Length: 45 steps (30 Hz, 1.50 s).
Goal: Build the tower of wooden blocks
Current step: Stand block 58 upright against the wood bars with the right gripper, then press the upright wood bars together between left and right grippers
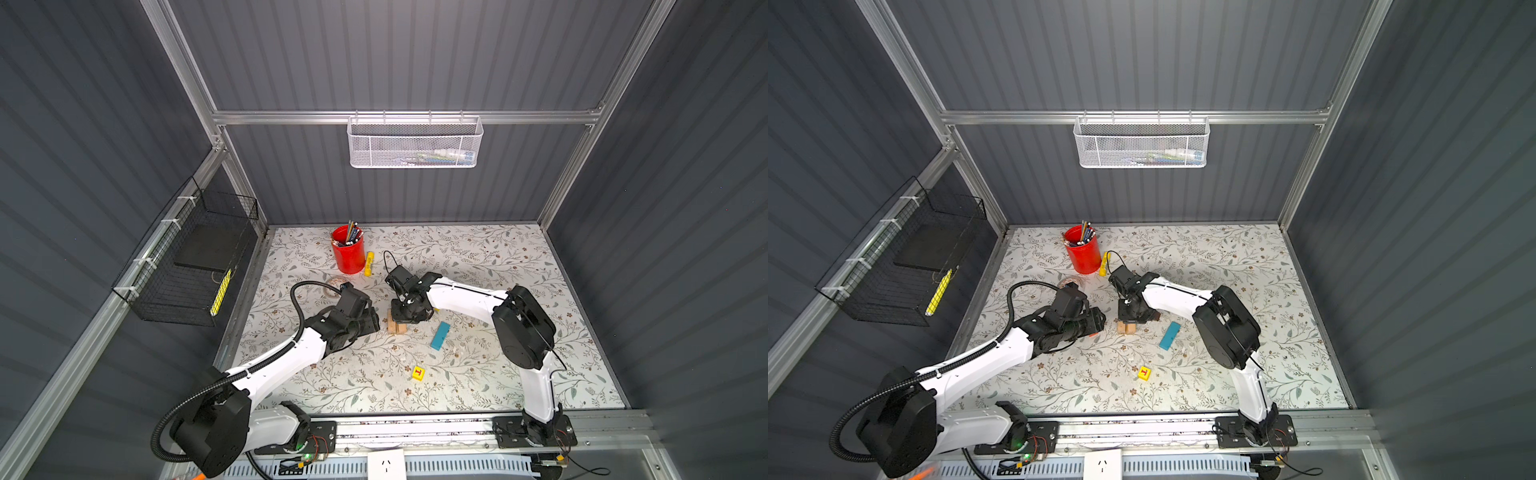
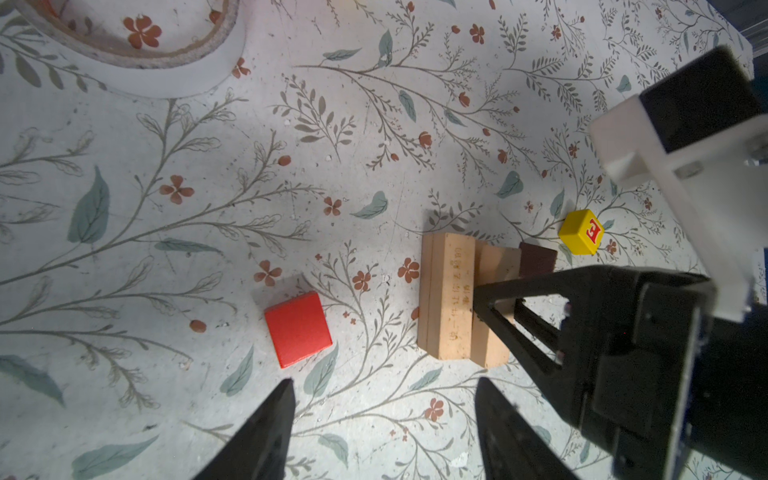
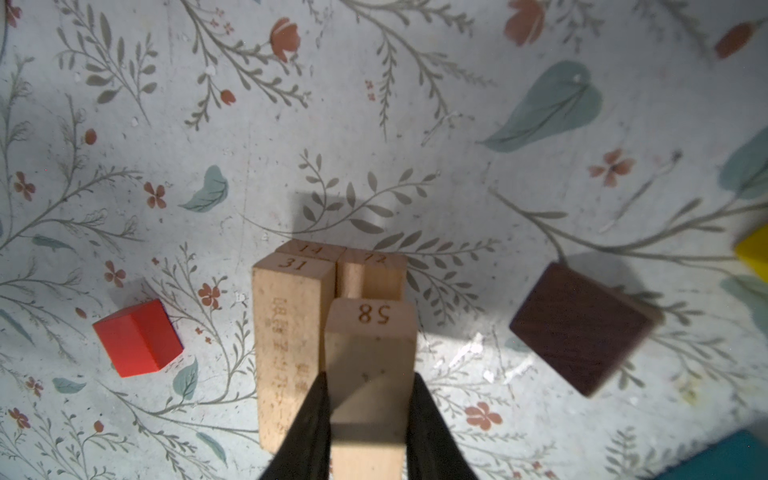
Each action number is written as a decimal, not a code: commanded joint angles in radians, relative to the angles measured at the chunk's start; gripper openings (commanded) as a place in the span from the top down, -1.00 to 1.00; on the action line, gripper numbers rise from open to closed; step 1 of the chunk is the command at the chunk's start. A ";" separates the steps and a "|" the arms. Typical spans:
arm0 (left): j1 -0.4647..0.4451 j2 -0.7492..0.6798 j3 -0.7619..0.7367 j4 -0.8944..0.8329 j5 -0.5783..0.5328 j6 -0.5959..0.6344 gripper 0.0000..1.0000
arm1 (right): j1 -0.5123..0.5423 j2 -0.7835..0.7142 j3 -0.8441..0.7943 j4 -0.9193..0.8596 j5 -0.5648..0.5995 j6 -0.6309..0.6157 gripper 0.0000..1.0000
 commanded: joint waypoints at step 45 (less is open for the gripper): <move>0.012 0.145 0.026 0.149 0.184 0.004 0.02 | -0.101 -0.207 -0.388 0.399 -0.239 0.178 0.36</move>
